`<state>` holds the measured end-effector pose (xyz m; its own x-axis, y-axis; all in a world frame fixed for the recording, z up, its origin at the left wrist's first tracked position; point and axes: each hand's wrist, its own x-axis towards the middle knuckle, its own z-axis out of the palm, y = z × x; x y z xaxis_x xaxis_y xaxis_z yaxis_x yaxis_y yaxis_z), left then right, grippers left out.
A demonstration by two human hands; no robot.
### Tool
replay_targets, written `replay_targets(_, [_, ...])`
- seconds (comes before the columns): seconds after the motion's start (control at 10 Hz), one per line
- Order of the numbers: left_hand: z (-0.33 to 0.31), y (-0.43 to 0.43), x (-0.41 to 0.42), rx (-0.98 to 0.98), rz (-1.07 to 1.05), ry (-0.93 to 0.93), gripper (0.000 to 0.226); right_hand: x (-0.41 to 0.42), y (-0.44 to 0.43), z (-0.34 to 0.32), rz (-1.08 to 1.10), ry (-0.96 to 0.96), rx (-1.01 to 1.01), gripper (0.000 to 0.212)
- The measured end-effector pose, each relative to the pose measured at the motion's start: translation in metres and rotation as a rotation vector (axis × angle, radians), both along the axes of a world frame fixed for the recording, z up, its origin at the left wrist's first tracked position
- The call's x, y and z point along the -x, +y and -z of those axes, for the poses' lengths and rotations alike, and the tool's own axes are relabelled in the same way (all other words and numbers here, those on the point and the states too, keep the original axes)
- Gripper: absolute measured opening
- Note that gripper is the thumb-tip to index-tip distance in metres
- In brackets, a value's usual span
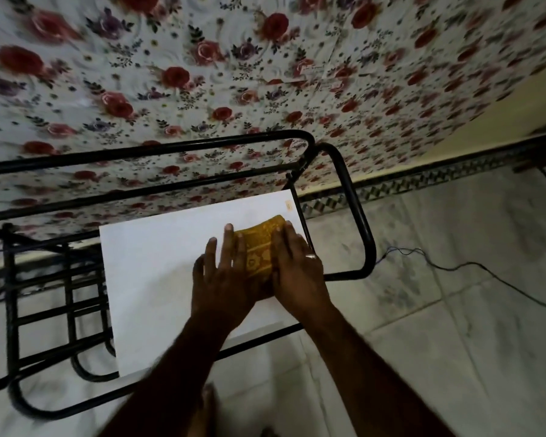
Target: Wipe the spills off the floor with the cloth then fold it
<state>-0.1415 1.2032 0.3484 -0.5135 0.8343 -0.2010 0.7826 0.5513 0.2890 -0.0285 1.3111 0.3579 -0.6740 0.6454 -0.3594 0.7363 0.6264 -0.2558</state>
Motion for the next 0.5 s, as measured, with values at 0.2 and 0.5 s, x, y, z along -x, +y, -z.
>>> replay_targets(0.2, [0.03, -0.006, 0.009, 0.047, 0.175, 0.071, 0.093, -0.003, -0.002, 0.02, -0.069, -0.07, -0.028, 0.08])
replay_targets(0.5, [0.006, -0.011, 0.012, -0.095, 0.059, -0.026, 0.088, 0.007, -0.006, -0.024, 0.064, 0.1, 0.128, 0.082])
